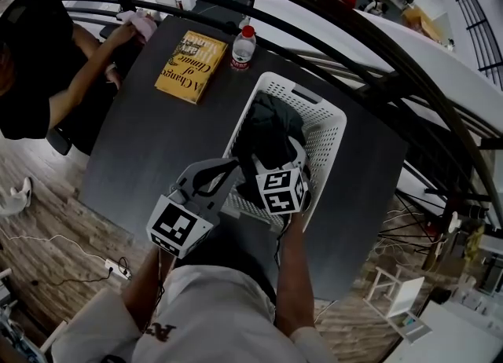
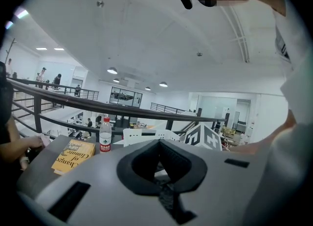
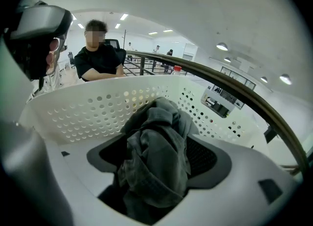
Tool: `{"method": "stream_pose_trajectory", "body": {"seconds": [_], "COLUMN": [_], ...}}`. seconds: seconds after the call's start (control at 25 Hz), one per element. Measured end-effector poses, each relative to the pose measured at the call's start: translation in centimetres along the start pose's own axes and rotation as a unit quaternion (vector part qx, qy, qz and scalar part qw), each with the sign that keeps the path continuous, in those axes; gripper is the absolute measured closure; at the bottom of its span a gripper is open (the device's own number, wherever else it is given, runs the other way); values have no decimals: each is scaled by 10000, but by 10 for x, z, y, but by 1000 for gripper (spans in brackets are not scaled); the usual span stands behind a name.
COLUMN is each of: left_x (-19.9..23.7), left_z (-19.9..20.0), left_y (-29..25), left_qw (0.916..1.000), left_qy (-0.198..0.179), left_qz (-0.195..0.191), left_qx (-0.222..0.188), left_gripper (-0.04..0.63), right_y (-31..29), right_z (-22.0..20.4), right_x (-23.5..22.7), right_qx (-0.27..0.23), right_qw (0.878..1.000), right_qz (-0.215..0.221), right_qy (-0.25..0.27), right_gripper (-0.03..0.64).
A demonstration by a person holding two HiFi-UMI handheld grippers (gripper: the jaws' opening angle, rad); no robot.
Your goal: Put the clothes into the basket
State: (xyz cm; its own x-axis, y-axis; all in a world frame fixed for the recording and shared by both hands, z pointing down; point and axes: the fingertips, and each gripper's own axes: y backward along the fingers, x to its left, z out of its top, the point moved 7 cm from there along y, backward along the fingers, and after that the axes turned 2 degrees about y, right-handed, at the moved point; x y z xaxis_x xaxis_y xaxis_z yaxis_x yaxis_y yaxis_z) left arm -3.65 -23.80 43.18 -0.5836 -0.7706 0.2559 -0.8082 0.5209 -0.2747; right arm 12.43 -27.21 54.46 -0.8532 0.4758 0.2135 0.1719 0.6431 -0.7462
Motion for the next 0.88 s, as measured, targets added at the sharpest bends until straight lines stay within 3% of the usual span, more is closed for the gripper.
{"method": "stream_pose_trajectory", "body": {"seconds": [0.08, 0.16, 0.28, 0.32, 0.6, 0.88], "left_x": [-2, -5, -9, -10, -28, -51], "left_z": [4, 7, 13, 16, 43, 57], "left_y": [2, 6, 13, 16, 42, 77], "left_qw": [10000, 9999, 9997, 9996, 9972, 9942], "left_qy": [-11, -49, -126, -138, -173, -243], "left_qz": [-4, 1, 18, 23, 6, 118], "left_qx": [-51, -91, -189, -236, -724, -1038], "left_gripper": [603, 603, 603, 603, 603, 603], "right_y": [10, 27, 58, 70, 176, 259], "right_z": [7, 15, 27, 31, 41, 22], "right_x": [-2, -6, -11, -12, -11, 4], "right_qx": [-141, -413, -1048, -1353, -3124, -3800], "right_qw": [9998, 9982, 9925, 9889, 9464, 9172], "right_qz": [-121, -377, -621, -619, -277, -124], "right_qy": [122, 191, 76, -32, -769, -1193], "right_gripper": [245, 384, 537, 558, 597, 597]}}
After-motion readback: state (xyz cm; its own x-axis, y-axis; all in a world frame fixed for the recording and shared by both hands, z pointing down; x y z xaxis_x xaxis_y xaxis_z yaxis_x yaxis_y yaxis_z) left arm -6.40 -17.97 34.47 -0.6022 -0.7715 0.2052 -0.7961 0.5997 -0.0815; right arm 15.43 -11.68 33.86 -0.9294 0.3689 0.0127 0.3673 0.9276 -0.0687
